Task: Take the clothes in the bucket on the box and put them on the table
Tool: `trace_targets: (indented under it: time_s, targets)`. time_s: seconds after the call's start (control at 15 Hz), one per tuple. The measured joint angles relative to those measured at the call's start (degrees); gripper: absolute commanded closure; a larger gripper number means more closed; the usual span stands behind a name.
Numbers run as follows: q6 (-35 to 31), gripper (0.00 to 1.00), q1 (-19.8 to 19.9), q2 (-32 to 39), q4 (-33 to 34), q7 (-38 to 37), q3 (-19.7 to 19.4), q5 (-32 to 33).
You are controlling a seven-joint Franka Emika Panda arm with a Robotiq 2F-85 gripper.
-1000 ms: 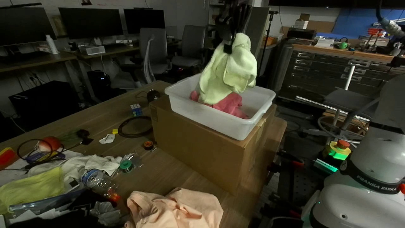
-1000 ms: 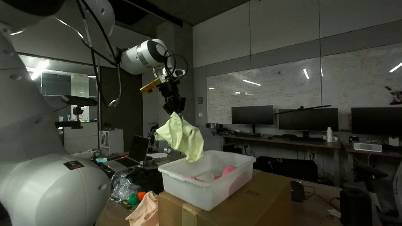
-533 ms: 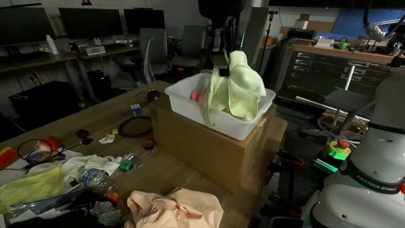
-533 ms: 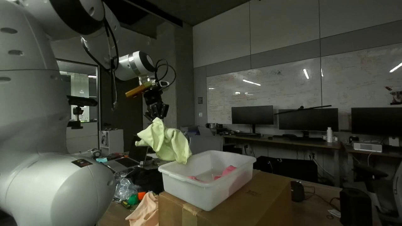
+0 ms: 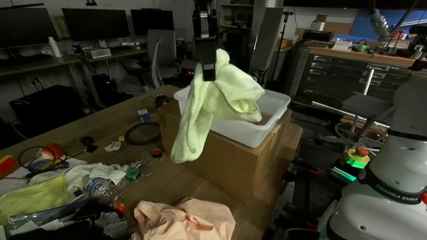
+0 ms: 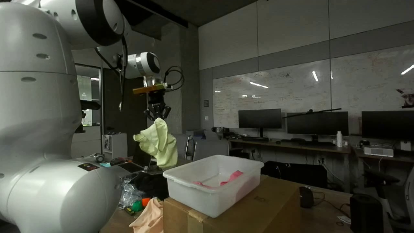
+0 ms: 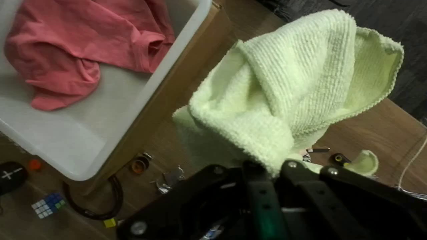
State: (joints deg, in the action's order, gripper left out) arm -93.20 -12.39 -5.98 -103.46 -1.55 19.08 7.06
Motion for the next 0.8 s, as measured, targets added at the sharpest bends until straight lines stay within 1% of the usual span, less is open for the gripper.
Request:
trace_targets:
  time_s: [0.07,0.13,0.2,0.27,0.4,0.67,0.8]
  targets:
    - [-0.08,0.91,-0.03,0.66,0.83,1.41,-0.36,-1.30]
    - [-0.08,0.66,-0.05,1.40,1.59,2.67,-0.66,-2.31]
    - [0.08,0.66,-0.09,2.25,2.27,3.74,-0.84,-2.81]
    - [0.39,0.62,-0.14,3.19,2.83,4.64,-0.88,-2.85]
    - [1.50,0.47,-0.64,5.30,3.59,5.67,-0.83,-2.09]
    - [3.92,0.16,-3.13,9.68,4.31,5.89,-0.42,4.19]
    - [4.19,0.03,-4.04,11.12,4.34,5.89,-0.43,6.64]
